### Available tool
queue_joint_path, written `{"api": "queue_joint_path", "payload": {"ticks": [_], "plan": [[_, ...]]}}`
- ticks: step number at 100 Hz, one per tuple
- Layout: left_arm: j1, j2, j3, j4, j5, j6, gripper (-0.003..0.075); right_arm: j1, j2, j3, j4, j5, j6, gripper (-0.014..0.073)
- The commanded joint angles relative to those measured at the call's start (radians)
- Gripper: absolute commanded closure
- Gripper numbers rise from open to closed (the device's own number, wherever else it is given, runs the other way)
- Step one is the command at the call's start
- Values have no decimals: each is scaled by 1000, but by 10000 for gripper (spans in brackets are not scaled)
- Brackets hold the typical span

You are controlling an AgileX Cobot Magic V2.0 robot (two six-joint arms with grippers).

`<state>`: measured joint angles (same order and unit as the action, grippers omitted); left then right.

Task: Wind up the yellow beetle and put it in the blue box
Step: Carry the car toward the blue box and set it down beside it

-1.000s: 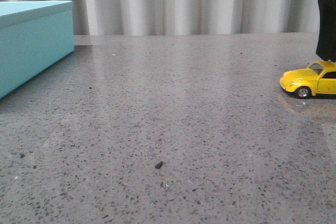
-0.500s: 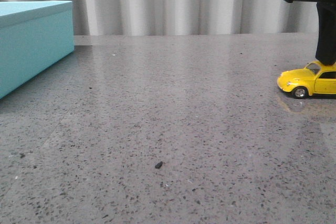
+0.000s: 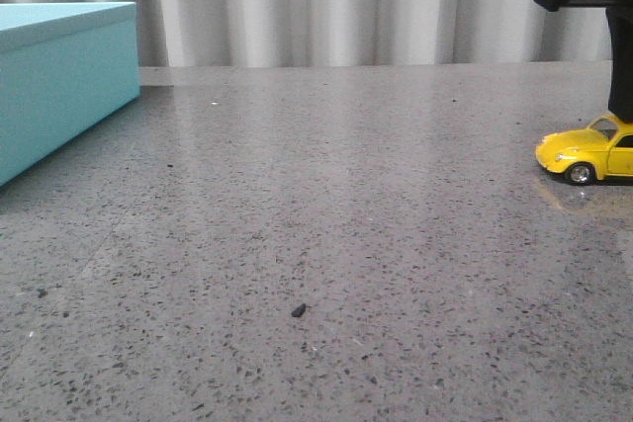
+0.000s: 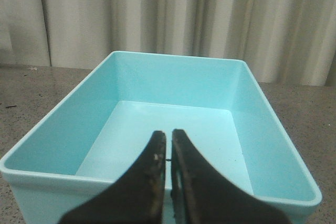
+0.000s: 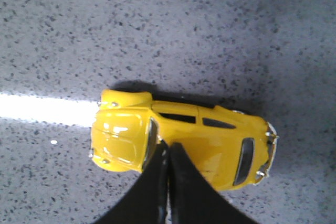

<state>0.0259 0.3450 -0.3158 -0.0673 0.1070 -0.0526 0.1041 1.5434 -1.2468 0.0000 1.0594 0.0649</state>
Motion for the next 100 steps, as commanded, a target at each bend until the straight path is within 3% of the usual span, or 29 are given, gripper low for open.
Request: {"api": "queue_joint_path", "payload": {"ticks": [1, 58, 100], "plan": [[-1, 12, -38, 1, -75, -9, 741, -11, -6, -16, -66, -10, 20, 655], [-1, 12, -38, 1, -75, -9, 741, -185, -6, -16, -162, 44, 20, 655], [-1, 12, -38, 1, -75, -9, 741, -227, -41, -18, -183, 16, 20, 655]]}}
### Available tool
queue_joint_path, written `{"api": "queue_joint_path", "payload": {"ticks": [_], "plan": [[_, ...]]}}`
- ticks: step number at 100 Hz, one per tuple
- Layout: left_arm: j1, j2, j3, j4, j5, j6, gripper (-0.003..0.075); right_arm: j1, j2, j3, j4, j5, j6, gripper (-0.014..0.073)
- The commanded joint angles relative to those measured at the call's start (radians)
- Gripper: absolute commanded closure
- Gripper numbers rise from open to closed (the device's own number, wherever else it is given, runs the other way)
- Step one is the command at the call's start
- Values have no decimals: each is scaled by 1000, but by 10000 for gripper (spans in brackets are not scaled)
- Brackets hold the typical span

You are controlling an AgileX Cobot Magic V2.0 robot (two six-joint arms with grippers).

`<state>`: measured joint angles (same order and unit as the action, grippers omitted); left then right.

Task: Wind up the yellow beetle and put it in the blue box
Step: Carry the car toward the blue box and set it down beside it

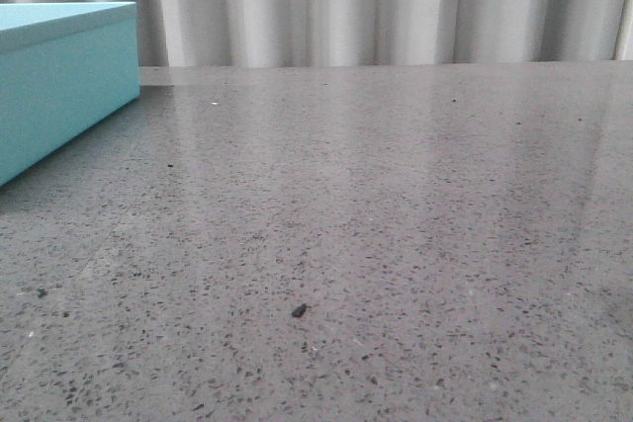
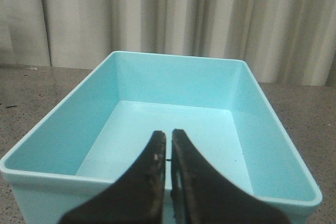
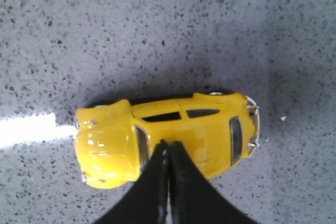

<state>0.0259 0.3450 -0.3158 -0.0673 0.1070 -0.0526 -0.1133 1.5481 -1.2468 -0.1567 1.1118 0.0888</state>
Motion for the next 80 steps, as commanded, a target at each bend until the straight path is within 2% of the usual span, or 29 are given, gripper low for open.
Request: {"api": "queue_joint_path", "payload": {"ticks": [1, 44, 80], "plan": [[-1, 12, -38, 1, -75, -9, 741, -9, -49, -18, -24, -42, -4, 655], [-1, 12, -38, 1, -75, -9, 741, -9, -278, -18, 0, -60, -4, 655], [-1, 12, -38, 1, -75, -9, 741, -9, -315, -18, 64, -68, -4, 655]]}}
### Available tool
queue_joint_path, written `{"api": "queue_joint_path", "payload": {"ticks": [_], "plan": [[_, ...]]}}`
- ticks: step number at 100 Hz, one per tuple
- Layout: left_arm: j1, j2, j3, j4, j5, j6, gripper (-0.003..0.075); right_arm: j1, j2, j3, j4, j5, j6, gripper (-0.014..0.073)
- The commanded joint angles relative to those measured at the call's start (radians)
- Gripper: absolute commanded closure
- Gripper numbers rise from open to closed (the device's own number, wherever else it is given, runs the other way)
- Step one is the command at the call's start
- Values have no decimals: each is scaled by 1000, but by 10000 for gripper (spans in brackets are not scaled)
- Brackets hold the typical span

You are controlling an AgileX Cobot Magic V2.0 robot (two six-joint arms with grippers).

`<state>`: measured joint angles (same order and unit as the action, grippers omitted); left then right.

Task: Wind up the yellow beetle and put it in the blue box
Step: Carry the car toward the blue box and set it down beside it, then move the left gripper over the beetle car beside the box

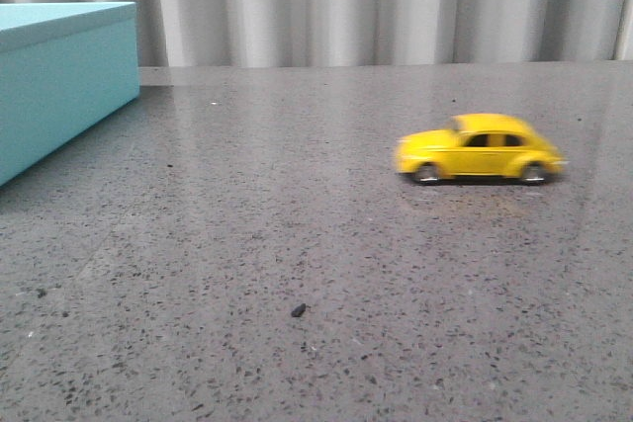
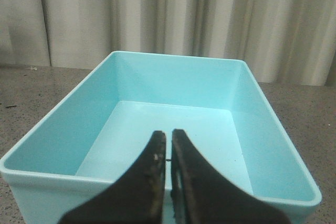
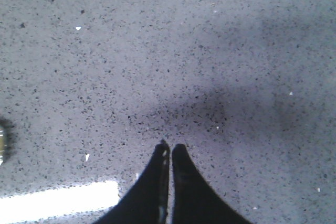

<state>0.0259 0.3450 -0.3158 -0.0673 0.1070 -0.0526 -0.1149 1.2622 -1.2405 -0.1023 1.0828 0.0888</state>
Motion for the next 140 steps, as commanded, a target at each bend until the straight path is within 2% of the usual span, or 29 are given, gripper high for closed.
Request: {"api": "queue_joint_path", "payload": {"ticks": [1, 53, 73, 90, 111, 140], "plan": [[-1, 12, -38, 1, -75, -9, 741, -8, -29, -24, 12, -39, -4, 655], [-1, 12, -42, 1, -77, -9, 741, 39, -33, -24, 51, -93, -4, 655], [-1, 22, -123, 1, -59, -9, 741, 41, -80, -18, 72, -152, -4, 655], [-8, 97, -240, 1, 54, -9, 741, 42, -172, 26, 72, -200, -4, 655], [-81, 237, -362, 1, 159, -9, 741, 42, -328, 141, 72, -265, -4, 655], [-178, 415, -480, 1, 200, 53, 741, 42, -568, 316, 72, -395, -4, 655]]}}
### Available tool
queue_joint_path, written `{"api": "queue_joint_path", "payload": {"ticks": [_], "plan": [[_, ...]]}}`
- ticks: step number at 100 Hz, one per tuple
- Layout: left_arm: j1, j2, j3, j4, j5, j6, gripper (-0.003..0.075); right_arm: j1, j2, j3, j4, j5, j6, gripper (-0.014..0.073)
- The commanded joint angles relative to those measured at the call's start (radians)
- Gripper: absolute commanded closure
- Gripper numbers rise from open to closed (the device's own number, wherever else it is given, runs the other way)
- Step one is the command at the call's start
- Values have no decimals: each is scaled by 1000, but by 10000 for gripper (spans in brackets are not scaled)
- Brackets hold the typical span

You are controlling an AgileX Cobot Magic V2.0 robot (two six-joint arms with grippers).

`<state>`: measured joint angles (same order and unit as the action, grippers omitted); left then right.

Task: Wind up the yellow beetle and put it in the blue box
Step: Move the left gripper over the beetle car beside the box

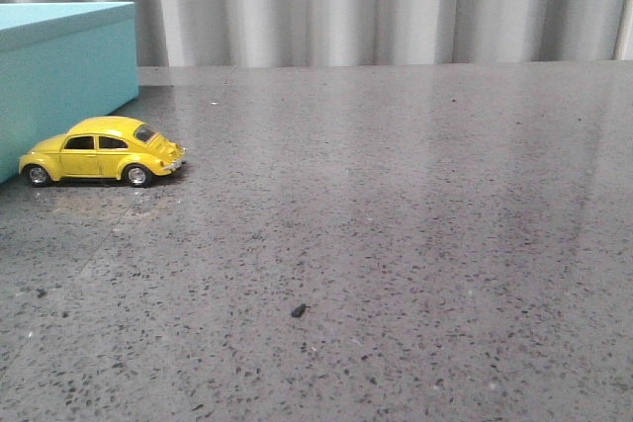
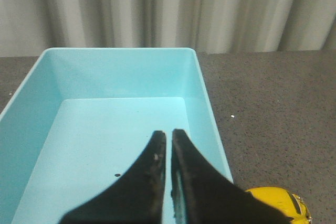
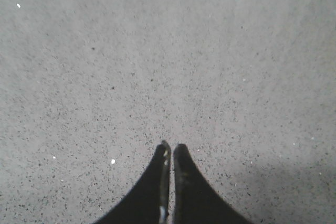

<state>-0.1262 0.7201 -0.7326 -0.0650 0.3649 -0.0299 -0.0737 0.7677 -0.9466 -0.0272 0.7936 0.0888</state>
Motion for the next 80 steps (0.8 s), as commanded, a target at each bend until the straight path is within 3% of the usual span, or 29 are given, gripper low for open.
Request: {"api": "queue_joint_path", "payload": {"ticks": [1, 19, 26, 42, 63, 80], "plan": [[-28, 44, -63, -2, -58, 30, 741, 1, -79, 26, -3, -108, -4, 655], [-73, 125, -130, -2, -39, 76, 710, 1, -203, 118, -1, -129, -4, 655], [-98, 153, -152, -2, -37, 78, 643, 1, -243, 150, -1, -119, -4, 655], [-159, 220, -208, 1, -11, 153, 407, 1, -325, 216, -1, -131, -4, 655], [-210, 292, -273, 2, 47, 232, 323, 1, -354, 231, -1, -133, -4, 655], [-216, 329, -310, 2, 53, 236, 198, 1, -354, 231, -1, -124, -4, 655]]}}
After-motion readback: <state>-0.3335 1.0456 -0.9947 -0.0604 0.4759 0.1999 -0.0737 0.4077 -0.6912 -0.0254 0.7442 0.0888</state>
